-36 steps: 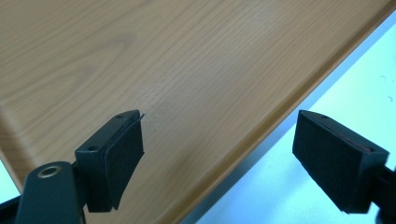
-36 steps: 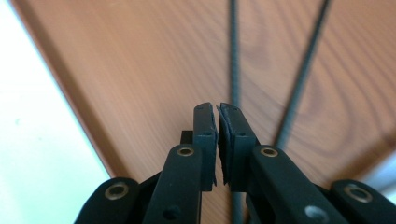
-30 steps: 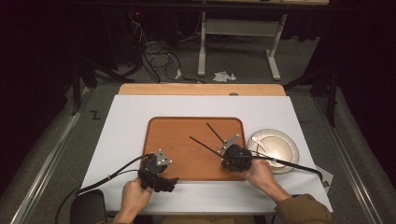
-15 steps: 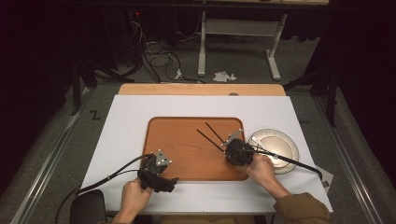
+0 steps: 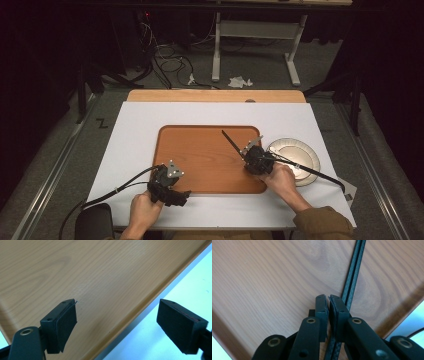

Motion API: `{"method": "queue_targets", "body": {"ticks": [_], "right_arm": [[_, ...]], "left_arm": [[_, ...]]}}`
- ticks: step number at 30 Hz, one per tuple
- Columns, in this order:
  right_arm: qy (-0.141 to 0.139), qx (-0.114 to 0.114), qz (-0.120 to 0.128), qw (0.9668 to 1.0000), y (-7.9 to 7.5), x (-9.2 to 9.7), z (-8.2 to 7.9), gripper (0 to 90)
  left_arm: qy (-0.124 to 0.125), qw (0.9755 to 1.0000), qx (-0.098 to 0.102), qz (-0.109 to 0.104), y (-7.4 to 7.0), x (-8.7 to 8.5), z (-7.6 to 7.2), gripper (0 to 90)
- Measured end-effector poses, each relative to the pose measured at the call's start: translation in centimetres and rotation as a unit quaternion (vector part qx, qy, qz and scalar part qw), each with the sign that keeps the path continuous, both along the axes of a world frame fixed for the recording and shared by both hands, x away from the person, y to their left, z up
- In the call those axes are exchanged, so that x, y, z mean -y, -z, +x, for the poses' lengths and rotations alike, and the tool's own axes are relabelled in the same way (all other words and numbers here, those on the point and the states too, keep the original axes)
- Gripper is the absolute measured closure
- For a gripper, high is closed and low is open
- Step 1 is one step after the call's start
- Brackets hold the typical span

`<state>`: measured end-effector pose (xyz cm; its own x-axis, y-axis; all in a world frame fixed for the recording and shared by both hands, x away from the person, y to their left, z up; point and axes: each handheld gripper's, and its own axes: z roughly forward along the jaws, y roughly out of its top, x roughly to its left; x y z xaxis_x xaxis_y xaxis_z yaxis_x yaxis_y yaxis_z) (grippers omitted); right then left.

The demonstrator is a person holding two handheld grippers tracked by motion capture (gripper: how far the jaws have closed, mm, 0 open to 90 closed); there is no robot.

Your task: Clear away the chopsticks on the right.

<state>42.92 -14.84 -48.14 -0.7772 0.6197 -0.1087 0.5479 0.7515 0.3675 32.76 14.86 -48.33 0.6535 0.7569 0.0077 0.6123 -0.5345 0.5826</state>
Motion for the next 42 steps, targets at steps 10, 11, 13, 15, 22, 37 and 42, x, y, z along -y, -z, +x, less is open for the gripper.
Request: {"method": "queue_targets", "body": {"ticks": [10, 11, 13, 15, 22, 37, 42], "right_arm": [[0.018, 0.000, -0.001, 0.9998, -0.1, 0.0, 0.1, 83.0], [0.019, 0.000, -0.001, 0.9998, -0.1, 0.0, 0.1, 82.7], [0.020, 0.000, 0.000, 0.9998, -0.1, 0.0, 0.1, 81.4], [0.019, 0.001, 0.000, 0.9998, -0.1, 0.0, 0.1, 80.6], [0.011, 0.015, 0.010, 0.9998, -0.6, 0.2, 0.0, 78.8], [-0.005, 0.026, 0.052, 0.9983, -2.3, 0.9, -0.5, 70.4], [-0.010, 0.033, 0.067, 0.9972, -2.9, 1.3, -0.9, 69.4]], "left_arm": [[0.000, 1.0000, -0.001, 0.000, 0.1, 0.1, 0.0, 16.6], [0.000, 1.0000, -0.001, 0.001, 0.1, 0.1, 0.0, 16.6], [-0.001, 1.0000, -0.001, -0.001, 0.1, 0.1, 0.1, 16.5], [0.000, 1.0000, -0.003, -0.001, 0.1, 0.1, 0.1, 16.6], [0.000, 1.0000, -0.001, 0.000, 0.1, 0.0, 0.0, 16.6], [-0.001, 1.0000, 0.001, 0.000, 0.0, 0.0, 0.0, 16.6], [-0.001, 1.0000, 0.003, -0.001, -0.1, -0.1, 0.0, 16.5]]}}
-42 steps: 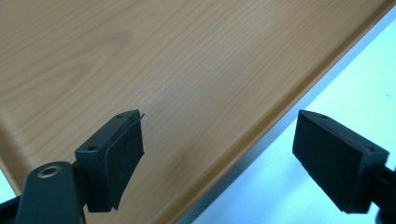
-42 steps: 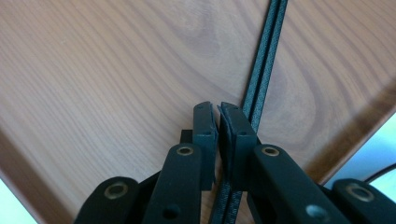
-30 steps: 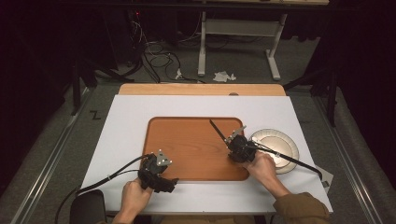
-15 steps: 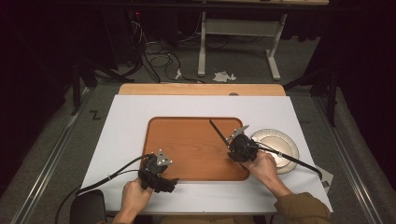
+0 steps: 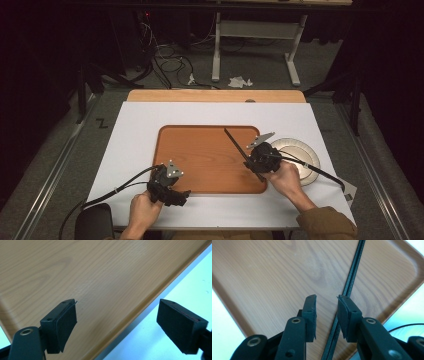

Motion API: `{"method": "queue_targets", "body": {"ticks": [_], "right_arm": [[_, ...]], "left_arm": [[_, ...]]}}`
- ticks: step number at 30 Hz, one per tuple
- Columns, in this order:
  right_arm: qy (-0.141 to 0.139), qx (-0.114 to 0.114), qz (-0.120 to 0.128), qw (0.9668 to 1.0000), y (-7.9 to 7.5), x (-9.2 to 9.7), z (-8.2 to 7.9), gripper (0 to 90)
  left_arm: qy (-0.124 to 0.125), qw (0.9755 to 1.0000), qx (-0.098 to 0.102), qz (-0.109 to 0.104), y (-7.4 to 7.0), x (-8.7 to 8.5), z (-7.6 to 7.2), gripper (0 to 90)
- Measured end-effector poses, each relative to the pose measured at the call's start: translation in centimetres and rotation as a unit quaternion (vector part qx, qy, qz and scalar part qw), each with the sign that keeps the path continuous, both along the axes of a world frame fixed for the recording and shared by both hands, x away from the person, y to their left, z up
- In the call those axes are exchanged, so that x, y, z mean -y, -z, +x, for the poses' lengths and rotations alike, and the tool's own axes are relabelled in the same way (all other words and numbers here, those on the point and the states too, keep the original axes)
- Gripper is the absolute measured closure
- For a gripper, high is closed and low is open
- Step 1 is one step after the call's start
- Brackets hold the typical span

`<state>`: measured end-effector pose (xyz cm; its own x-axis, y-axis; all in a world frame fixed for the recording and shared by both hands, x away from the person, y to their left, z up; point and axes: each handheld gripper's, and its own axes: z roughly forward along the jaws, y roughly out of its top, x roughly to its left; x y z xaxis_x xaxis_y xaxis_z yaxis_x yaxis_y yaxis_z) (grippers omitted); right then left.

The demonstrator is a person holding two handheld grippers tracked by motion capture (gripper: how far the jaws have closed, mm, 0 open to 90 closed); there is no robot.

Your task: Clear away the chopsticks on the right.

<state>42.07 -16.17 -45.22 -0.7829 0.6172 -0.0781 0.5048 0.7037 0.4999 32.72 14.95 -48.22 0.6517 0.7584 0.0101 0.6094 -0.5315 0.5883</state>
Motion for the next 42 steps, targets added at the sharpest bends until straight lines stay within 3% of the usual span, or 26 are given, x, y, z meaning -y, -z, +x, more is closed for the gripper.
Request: {"method": "queue_targets", "body": {"ticks": [20, 24, 42], "right_arm": [[-0.007, 0.020, 0.069, 0.9974, -3.0, 2.7, -2.3, 65.5], [-0.010, 0.022, 0.071, 0.9972, -3.3, 3.1, -2.5, 64.8], [0.005, 0.022, 0.087, 0.9959, -2.6, 5.9, -4.0, 63.6]], "left_arm": [[-0.002, 1.0000, 0.002, -0.001, -0.1, -0.1, 0.0, 16.5], [-0.001, 1.0000, 0.001, 0.000, -0.1, -0.1, 0.0, 16.6], [0.000, 1.0000, -0.001, 0.000, 0.0, 0.0, 0.1, 16.6]]}}
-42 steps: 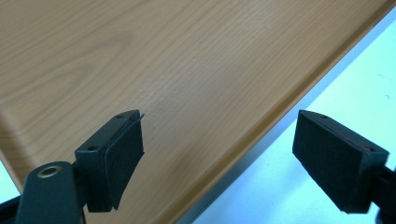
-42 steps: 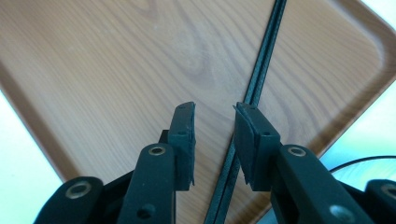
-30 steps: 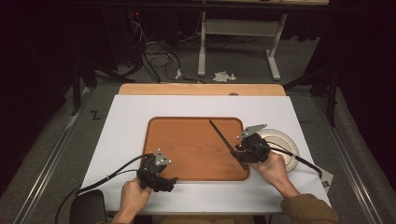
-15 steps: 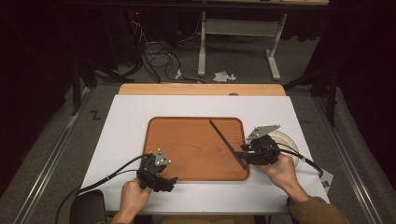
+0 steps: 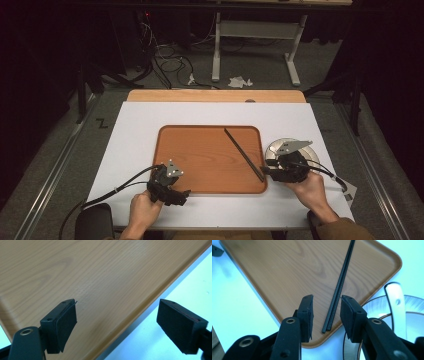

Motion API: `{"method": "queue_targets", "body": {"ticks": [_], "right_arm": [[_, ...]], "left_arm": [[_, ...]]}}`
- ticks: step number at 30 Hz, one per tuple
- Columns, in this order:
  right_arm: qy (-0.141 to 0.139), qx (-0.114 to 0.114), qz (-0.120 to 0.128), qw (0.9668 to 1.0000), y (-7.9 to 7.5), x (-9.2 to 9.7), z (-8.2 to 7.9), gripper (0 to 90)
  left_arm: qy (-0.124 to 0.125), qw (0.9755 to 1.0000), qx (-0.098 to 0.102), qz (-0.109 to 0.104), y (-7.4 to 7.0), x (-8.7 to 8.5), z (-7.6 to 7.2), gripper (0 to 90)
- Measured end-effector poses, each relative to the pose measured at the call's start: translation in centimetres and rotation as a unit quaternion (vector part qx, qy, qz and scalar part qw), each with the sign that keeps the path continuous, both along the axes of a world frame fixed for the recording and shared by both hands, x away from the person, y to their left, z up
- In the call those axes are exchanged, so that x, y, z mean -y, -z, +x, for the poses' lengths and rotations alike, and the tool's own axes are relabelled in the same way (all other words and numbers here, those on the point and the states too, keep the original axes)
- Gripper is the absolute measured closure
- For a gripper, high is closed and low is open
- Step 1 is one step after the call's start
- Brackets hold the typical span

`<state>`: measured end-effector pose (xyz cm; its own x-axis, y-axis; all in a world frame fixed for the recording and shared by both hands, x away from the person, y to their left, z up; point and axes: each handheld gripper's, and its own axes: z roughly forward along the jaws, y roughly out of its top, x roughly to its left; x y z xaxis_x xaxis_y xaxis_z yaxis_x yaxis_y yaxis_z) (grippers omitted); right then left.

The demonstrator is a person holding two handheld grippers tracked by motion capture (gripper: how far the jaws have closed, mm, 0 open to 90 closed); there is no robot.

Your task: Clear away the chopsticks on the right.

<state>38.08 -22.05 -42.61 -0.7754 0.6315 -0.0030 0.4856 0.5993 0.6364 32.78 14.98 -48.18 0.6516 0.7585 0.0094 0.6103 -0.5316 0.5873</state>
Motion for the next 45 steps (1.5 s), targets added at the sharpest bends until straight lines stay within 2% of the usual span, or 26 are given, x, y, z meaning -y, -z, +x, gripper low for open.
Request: {"method": "queue_targets", "body": {"ticks": [5, 11, 18, 25, 30, 33, 43, 45], "right_arm": [[0.000, -0.009, 0.001, 1.0000, 0.7, 0.1, -0.3, 63.9], [-0.012, -0.001, -0.011, 0.9999, 1.6, 0.0, -0.6, 66.1], [-0.023, -0.012, -0.035, 0.9991, 2.9, -0.9, -0.7, 66.9], [-0.032, -0.021, -0.051, 0.9980, 3.6, -1.1, -0.7, 66.9], [-0.029, -0.036, -0.047, 0.9978, 4.2, -1.2, -0.6, 66.7], [-0.033, -0.039, -0.057, 0.9970, 4.6, -1.3, -0.7, 66.2], [-0.034, -0.036, -0.069, 0.9964, 4.9, -1.3, -0.7, 64.2], [-0.031, -0.039, -0.062, 0.9968, 4.9, -1.3, -0.8, 64.2]], "left_arm": [[0.000, 1.0000, 0.000, 0.000, 0.0, 0.0, 0.0, 16.5], [0.001, 1.0000, 0.000, -0.001, 0.0, 0.0, -0.1, 16.5], [0.002, 1.0000, -0.001, -0.001, 0.0, 0.0, -0.1, 16.6], [0.002, 1.0000, -0.002, -0.002, 0.0, 0.1, -0.1, 16.6], [0.002, 1.0000, -0.002, -0.003, 0.0, 0.1, -0.1, 16.5], [0.001, 1.0000, -0.003, -0.003, 0.1, 0.1, -0.1, 16.6], [0.002, 1.0000, -0.004, -0.003, 0.1, 0.2, -0.1, 16.5], [0.003, 1.0000, -0.006, -0.001, 0.1, 0.2, -0.1, 16.5]]}}
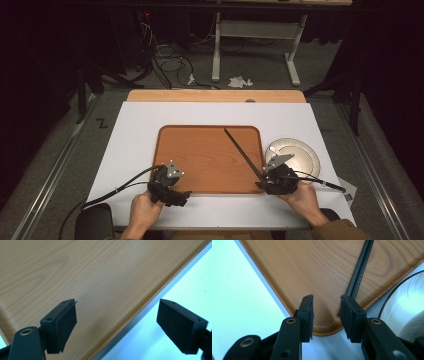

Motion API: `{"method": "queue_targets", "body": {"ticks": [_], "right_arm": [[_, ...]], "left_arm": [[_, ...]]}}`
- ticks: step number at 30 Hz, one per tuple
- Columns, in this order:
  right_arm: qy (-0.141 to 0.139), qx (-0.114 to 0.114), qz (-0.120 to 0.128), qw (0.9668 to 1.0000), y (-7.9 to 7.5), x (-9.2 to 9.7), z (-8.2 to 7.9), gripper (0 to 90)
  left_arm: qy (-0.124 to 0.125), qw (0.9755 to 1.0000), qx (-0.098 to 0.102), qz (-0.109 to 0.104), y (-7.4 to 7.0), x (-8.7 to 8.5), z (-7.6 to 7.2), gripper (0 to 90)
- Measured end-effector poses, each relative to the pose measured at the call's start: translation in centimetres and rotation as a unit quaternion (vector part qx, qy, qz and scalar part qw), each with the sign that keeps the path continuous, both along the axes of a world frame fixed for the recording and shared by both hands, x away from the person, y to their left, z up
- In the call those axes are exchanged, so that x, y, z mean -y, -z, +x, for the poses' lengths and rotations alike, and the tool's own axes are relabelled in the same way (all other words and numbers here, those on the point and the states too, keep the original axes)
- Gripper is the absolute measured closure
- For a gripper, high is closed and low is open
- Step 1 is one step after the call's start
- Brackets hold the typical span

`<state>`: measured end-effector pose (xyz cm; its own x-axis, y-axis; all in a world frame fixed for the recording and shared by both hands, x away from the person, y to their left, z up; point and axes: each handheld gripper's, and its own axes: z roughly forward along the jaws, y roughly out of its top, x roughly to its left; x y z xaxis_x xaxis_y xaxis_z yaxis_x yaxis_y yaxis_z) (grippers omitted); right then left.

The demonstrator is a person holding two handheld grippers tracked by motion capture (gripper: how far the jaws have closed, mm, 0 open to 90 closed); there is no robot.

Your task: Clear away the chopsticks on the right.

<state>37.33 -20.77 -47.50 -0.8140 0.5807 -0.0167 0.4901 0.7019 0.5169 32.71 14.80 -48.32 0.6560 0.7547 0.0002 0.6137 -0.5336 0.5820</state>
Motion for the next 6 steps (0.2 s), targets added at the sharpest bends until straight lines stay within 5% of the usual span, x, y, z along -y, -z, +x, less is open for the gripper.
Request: {"method": "queue_targets", "body": {"ticks": [6], "right_arm": [[-0.002, 0.001, 0.009, 1.0000, -0.08, 0.00, 0.02, 63.8]], "left_arm": [[-0.001, 1.0000, 0.002, -0.002, -0.03, -0.04, 0.01, 16.5]]}}
